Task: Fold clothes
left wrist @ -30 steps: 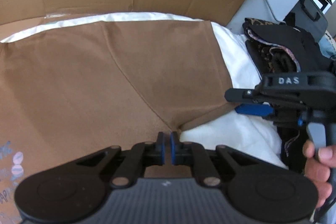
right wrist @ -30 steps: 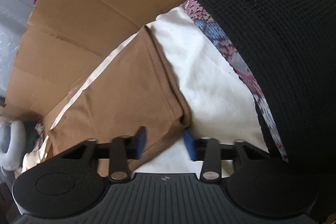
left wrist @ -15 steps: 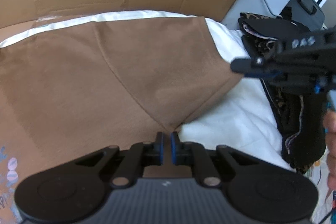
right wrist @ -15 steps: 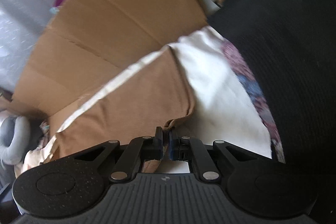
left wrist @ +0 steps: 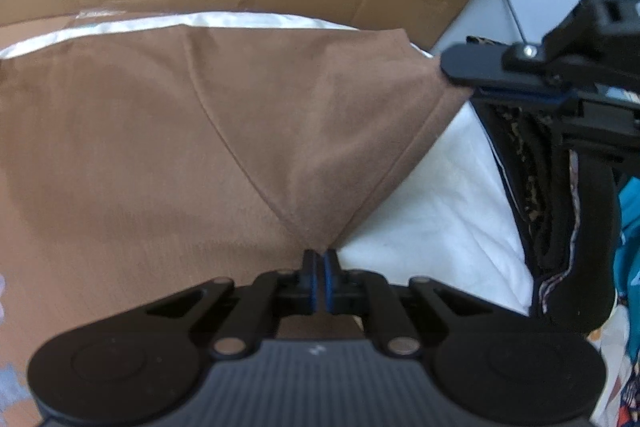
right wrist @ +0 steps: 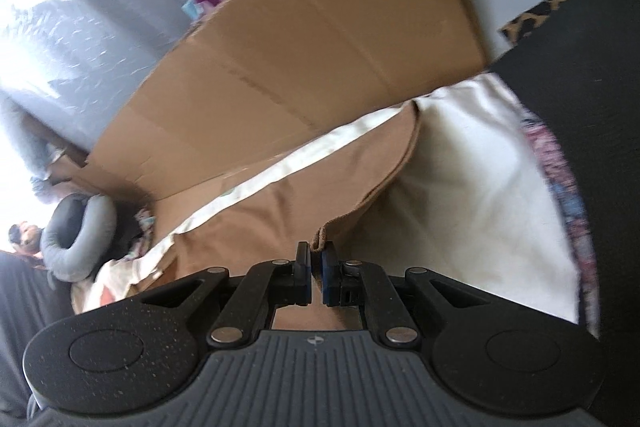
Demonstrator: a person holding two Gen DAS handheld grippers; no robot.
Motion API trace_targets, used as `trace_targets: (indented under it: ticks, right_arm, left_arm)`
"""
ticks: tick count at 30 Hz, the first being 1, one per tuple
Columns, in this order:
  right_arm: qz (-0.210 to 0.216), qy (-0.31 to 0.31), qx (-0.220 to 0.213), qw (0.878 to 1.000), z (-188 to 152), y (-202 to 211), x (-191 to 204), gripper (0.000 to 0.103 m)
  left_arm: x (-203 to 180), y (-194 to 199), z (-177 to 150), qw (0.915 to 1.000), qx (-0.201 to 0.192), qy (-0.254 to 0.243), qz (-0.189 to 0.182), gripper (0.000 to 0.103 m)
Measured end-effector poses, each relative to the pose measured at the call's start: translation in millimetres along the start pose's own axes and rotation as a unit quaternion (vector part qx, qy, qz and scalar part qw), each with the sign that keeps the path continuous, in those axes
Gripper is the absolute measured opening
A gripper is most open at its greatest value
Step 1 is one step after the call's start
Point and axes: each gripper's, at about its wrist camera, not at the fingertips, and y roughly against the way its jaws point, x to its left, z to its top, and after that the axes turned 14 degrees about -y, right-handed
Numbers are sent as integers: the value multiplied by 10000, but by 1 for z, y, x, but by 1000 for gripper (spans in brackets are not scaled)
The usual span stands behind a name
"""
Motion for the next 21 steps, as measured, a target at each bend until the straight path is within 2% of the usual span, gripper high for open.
trace_targets:
  ticks: [10, 21]
  right_arm:
    - [309, 136, 506, 9981, -21, -6, 25, 2]
    - [257, 256, 685, 9970, -40, 0, 29, 2]
  left_arm:
    - [10, -2, -11, 9950, -218, 966, -120, 4]
    - [17, -4, -27, 9774, -503, 2044, -198, 7]
